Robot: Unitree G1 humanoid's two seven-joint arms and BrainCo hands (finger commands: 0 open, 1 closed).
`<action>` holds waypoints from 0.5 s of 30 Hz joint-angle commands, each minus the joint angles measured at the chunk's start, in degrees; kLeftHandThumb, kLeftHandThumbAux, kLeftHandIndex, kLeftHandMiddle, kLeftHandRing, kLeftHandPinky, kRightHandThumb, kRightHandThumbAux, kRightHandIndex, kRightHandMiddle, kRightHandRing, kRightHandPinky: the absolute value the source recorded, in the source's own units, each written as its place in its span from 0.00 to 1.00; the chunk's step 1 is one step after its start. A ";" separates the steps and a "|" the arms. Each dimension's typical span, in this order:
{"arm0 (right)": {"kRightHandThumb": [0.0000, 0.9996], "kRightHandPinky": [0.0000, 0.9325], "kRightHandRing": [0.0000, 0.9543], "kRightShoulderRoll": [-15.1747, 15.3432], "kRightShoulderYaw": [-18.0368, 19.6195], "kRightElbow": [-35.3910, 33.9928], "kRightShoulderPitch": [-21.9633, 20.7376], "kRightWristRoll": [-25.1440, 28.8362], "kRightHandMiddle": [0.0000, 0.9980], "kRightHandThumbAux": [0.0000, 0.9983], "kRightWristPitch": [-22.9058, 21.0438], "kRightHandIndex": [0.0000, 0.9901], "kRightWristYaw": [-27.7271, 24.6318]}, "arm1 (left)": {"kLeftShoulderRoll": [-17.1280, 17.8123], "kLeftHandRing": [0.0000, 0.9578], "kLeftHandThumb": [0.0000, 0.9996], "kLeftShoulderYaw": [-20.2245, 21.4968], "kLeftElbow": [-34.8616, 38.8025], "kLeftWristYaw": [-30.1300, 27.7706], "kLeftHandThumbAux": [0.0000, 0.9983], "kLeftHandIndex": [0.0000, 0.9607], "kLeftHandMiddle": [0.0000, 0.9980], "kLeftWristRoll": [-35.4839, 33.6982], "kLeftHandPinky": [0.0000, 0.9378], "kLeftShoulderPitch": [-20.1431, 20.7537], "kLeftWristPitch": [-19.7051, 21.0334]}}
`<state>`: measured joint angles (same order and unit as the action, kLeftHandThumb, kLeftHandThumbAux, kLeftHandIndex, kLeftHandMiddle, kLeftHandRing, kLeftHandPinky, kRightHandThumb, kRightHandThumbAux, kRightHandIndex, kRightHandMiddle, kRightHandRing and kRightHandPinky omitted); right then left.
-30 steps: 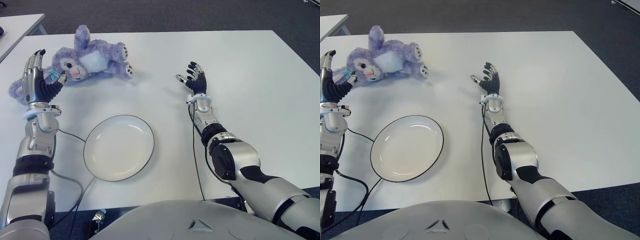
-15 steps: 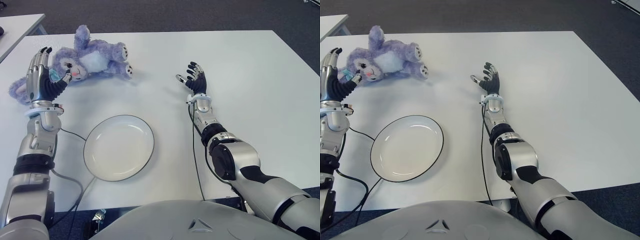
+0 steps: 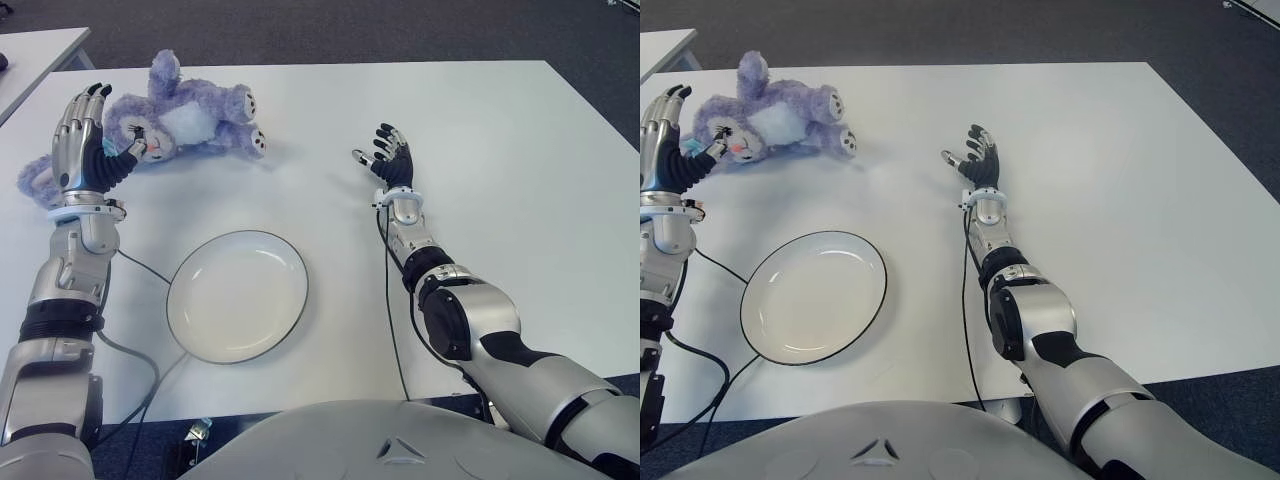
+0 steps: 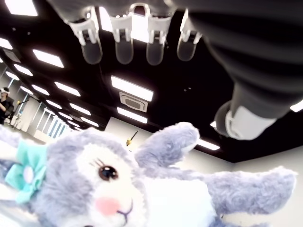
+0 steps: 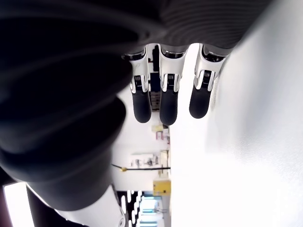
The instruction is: Put the doll into the plate.
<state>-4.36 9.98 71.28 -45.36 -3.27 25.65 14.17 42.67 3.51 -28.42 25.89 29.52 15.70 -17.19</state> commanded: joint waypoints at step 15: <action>0.19 0.19 0.17 -9.01 0.18 7.16 10.27 0.20 0.18 0.95 -9.55 0.15 0.96 | 2.97 0.10 0.35 -3.67 -4.07 -2.99 0.55 0.00 0.10 2.21 0.09 3.49 -0.65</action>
<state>-4.36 9.89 71.28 -45.36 -3.46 25.60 14.54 44.33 1.22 -30.59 25.83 30.40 17.76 -17.68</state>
